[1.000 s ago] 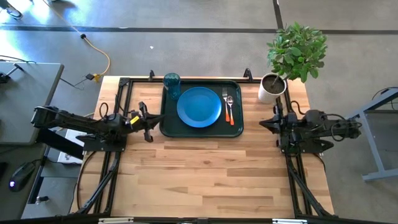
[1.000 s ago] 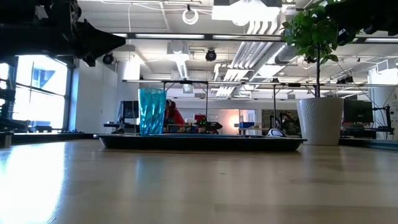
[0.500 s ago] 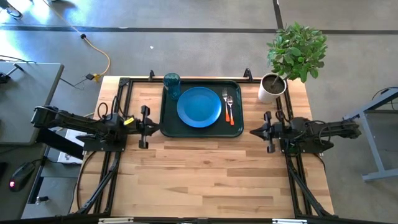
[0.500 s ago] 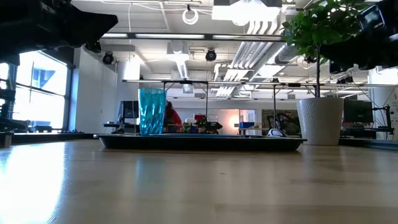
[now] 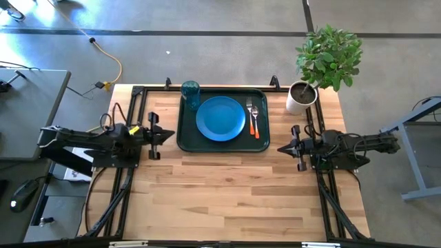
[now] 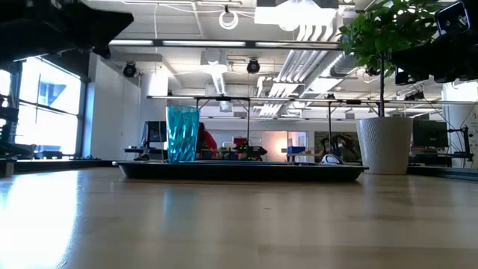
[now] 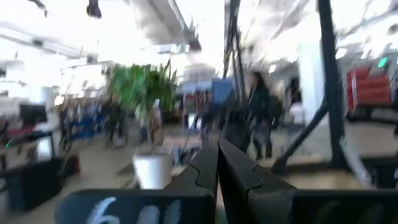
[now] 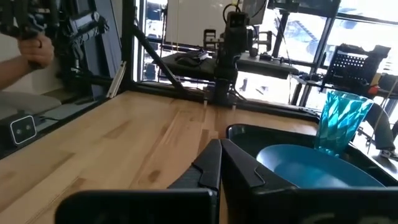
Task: Pick and place plate/cup/fork/spoon on tray
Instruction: Return to Home Position
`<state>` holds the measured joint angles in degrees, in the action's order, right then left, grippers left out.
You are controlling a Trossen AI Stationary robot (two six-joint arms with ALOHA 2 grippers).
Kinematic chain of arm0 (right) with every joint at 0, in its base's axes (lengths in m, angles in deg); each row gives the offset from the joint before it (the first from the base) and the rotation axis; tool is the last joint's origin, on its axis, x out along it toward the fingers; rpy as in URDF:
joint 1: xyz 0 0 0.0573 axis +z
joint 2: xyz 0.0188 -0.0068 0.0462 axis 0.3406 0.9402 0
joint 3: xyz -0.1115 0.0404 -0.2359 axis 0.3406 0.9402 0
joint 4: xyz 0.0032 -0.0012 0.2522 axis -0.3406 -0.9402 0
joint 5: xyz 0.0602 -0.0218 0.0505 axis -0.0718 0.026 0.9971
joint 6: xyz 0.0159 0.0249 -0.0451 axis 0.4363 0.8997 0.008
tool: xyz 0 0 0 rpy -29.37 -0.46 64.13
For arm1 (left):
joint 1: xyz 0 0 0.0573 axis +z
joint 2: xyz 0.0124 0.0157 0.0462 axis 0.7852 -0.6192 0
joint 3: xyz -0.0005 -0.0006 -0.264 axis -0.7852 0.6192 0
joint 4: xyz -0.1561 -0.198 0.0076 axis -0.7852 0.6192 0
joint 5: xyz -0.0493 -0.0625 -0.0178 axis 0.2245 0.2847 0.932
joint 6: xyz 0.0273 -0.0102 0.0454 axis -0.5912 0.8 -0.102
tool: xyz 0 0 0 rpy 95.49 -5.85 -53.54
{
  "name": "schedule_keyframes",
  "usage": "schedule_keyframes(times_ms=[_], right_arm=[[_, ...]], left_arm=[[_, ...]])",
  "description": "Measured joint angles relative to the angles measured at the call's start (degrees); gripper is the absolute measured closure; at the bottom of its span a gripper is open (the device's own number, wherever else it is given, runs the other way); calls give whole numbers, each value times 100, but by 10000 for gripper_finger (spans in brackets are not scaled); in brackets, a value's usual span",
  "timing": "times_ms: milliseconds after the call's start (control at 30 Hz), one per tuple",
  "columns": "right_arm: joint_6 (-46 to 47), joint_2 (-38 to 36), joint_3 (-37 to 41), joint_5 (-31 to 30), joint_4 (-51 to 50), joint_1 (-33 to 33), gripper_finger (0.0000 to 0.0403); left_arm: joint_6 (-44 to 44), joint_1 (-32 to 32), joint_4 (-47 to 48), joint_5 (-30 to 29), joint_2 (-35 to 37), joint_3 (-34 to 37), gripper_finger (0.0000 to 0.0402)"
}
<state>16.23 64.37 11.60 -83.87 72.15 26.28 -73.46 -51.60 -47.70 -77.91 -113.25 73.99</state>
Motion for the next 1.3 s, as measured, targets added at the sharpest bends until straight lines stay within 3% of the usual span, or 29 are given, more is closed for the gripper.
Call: schedule_keyframes(times_ms=[133, 300, 400, 533, 833, 1133, 1300], right_arm=[[-6, 0, 0, -3, 0, 0, 403], [124, 0, 0, 8, 2, 0, 403], [128, 9, 2, 16, 2, 2, 403], [128, 10, 2, 16, 2, 2, 403], [728, 98, 4, -106, 3, 2, 403], [36, 96, 4, -104, 3, 2, 403], [393, 96, 4, -104, 4, 2, 403]], left_arm=[[199, 0, 1768, -246, 1041, 0, 401], [159, 0, 2980, -221, 2184, -2, 401], [14, 0, 3739, -299, 2318, 2, 401], [-117, 10, 3944, -691, 2319, -3, 401], [11, 9, 3984, -528, 2257, -2, 401], [180, 9, 4003, -532, 2218, -2, 401], [377, 9, 3917, -544, 2218, -2, 401]])
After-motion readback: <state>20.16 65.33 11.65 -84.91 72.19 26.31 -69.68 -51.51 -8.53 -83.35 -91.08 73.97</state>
